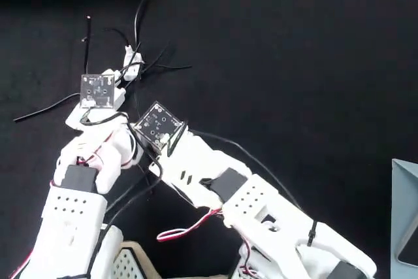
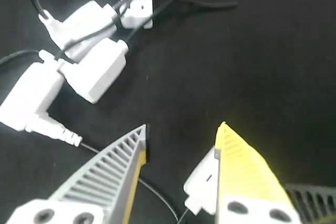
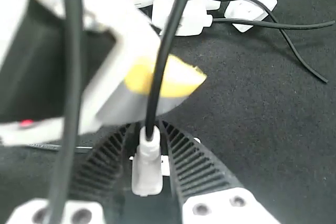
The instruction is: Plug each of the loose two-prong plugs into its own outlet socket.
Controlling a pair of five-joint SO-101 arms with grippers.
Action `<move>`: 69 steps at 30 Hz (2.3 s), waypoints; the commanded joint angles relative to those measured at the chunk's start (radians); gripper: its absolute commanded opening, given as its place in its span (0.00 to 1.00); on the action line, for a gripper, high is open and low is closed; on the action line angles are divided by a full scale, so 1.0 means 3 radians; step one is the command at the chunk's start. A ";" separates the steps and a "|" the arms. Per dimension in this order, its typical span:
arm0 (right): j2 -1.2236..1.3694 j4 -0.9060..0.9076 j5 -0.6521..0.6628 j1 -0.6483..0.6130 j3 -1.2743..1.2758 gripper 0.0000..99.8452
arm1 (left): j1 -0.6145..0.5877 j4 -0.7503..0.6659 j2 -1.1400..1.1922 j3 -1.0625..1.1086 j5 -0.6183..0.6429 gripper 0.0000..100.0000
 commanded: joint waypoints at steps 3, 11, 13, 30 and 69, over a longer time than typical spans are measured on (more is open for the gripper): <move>-0.0095 0.0005 -0.0031 -0.0031 -0.0013 0.01 | 0.0095 0.0220 -0.0056 -0.0228 -0.0261 0.22; -0.0095 0.0097 -0.0031 -0.0026 -0.0028 0.01 | 0.0192 0.0235 -0.0179 -0.0207 -0.0292 0.22; -0.0095 0.0148 -0.0031 -0.0026 -0.0033 0.01 | 0.0202 0.0240 -0.0363 -0.0161 -0.0271 0.22; -0.0059 0.0026 -0.0061 0.0292 -0.0064 0.01 | -0.0335 0.0240 -0.2128 0.0632 -0.0266 0.22; 0.1317 -0.0665 -0.0128 0.0517 -0.0519 0.01 | -0.0366 0.0245 -0.2153 0.0831 -0.0281 0.21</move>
